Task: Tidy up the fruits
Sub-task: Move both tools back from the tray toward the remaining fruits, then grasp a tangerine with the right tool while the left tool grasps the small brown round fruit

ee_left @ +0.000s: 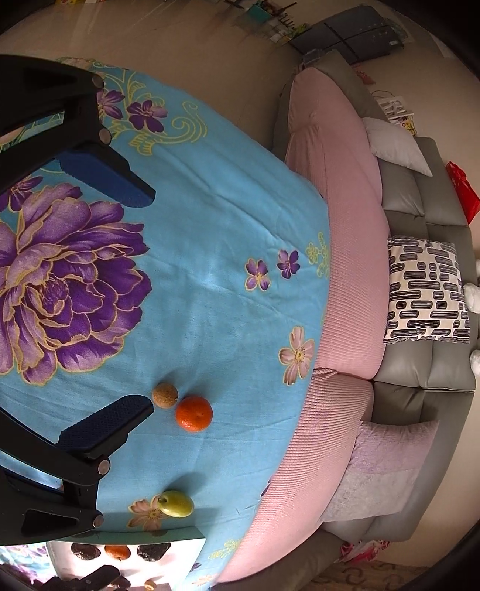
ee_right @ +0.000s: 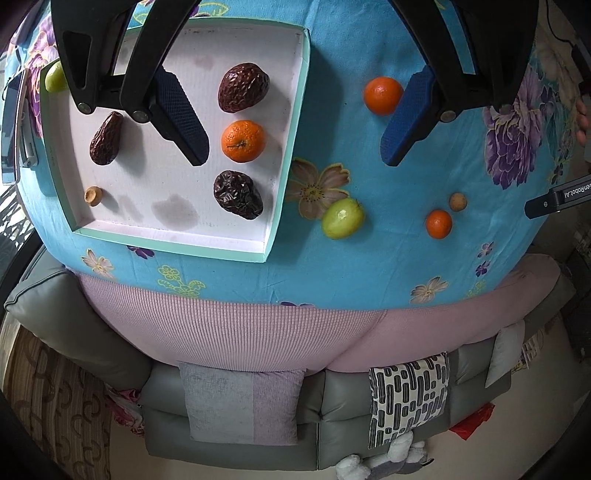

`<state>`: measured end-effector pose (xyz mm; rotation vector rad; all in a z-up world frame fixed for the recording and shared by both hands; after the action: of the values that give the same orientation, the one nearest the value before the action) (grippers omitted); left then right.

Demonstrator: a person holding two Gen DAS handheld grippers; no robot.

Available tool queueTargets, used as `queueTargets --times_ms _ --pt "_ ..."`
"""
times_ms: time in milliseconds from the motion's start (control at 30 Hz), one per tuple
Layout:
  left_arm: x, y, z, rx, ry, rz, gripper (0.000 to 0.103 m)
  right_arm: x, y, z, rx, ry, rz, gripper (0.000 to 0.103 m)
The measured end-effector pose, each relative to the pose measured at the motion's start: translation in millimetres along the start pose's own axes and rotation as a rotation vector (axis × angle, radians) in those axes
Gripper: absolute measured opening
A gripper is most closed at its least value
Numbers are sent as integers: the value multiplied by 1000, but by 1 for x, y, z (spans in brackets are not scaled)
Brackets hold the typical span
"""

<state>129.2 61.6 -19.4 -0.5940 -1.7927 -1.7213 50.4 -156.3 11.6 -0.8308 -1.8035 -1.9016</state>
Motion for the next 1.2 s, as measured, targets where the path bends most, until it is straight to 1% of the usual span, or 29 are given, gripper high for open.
queueTargets --times_ms 167,300,400,600,667,733,800,900,933,967,1000,1067,1133,1167,1200 --pt "-7 -3 -14 -9 -56 24 103 -3 -6 20 21 44 27 94" --pt "-18 -4 -21 1 -79 51 103 -2 -9 31 35 59 39 94" --pt "-29 -5 -29 8 -109 65 103 -4 -13 37 44 60 58 94" --pt "-44 0 -46 22 -185 53 101 -10 -21 50 71 84 88 94" --pt "-48 1 -51 13 -197 50 101 -13 -25 53 81 92 104 94" --pt "-54 -1 -56 0 -207 48 94 -17 -30 57 91 95 125 94" --pt "-63 -5 -60 1 -223 66 88 -22 -37 60 102 97 149 94" --pt "-74 -11 -65 3 -236 79 87 -28 -44 64 116 100 175 93" --pt "-78 -13 -67 -2 -240 82 81 -30 -47 65 119 101 185 93" --pt "-80 -16 -68 -8 -244 87 79 -32 -50 66 123 102 195 89" --pt "-83 -18 -69 -13 -245 90 77 -34 -53 67 124 102 206 83" --pt "-87 -21 -72 -20 -251 93 72 -39 -58 67 127 100 229 81" --pt "-91 -24 -73 -23 -253 102 61 -41 -61 68 130 97 241 75" --pt "-93 -25 -73 -26 -248 106 58 -42 -62 68 133 98 244 67" --pt "-93 -26 -74 -34 -238 107 51 -41 -63 68 134 99 245 64"
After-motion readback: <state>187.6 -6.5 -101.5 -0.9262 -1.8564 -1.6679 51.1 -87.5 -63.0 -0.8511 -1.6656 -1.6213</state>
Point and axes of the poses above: each gripper's, at about its wrist camera, not at the fingertips, and x roughly against the way its jaws point, z to its left, y to its top, the point moved 5 cm from there along -x, roughly the way its jaws point, and after that the axes turned 14 degrees about -z, right-handed, at the moved point
